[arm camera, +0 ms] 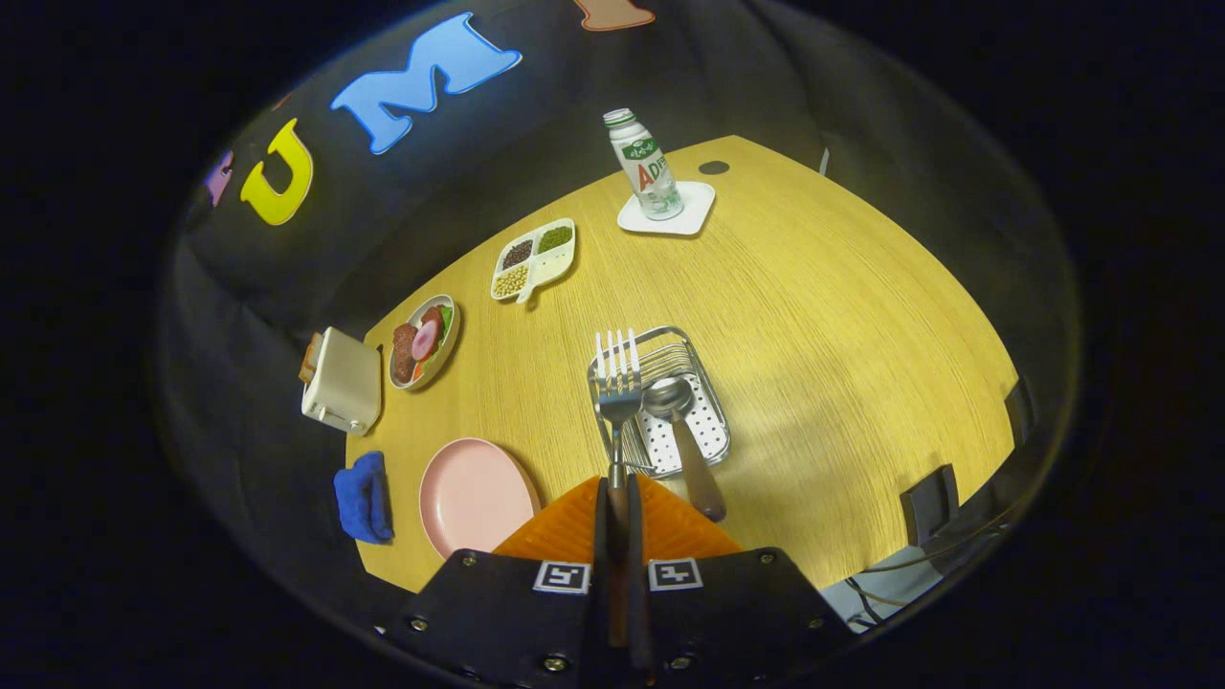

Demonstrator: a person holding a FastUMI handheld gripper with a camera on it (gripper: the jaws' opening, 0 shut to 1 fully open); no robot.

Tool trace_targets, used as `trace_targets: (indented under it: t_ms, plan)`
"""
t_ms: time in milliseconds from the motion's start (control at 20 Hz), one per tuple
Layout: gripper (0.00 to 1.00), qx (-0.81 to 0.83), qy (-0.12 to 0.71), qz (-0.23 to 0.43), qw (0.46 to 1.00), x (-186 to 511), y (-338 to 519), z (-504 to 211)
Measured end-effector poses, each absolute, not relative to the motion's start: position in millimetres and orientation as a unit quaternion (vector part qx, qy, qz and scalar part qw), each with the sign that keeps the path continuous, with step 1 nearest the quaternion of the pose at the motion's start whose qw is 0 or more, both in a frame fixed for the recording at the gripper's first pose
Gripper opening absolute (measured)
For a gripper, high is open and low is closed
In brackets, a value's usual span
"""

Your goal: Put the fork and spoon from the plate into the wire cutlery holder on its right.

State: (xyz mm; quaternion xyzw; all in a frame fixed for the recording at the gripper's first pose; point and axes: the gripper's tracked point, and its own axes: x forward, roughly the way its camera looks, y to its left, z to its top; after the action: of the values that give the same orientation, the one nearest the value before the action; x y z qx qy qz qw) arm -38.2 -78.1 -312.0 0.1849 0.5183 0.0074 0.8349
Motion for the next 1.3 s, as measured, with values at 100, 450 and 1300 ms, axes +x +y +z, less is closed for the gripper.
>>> trace_targets:
  t_ms: [100, 450, 1300]
  plan:
    - [0.08, 0.188, 0.532, 0.005, 0.826, -44, -79, -317]
    - [0.08, 0.202, 0.575, -0.023, 0.793, -49, -82, -327]
    - [0.24, 0.192, 0.563, -0.041, 0.803, -35, -91, -313]
